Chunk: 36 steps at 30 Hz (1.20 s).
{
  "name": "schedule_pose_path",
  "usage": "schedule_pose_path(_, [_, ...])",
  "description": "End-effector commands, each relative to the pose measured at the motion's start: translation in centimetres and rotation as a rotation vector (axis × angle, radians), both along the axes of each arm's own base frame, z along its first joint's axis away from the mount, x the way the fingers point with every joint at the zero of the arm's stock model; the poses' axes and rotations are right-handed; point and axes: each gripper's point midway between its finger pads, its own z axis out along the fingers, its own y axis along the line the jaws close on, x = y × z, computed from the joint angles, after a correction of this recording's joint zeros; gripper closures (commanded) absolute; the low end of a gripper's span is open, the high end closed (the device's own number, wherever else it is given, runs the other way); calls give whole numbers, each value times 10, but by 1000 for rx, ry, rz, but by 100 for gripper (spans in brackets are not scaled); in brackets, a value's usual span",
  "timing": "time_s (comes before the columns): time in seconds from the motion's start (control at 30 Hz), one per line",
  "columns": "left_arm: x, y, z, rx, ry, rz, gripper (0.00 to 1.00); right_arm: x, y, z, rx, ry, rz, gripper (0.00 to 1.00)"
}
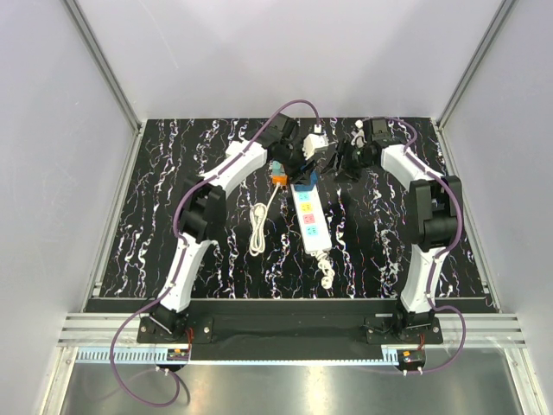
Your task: Insert the plug
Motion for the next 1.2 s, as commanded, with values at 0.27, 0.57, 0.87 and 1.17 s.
schedule_pose_path(0.27, [-19,36,-51,121,118,49,80,9,39,33,34,-100,107,50])
schedule_pose_path(0.57, [-13,40,-35,124,68,82,47,10,56,-22,-99,-15,158,50])
schedule_pose_path(0.87, [2,55,8,114,-47,246,1,4,49,-48,-253,36,152,59])
schedule_pose_path(1.17, [0,62,72,18,-164,321,1,-4,48,-58,-315,46,159,62])
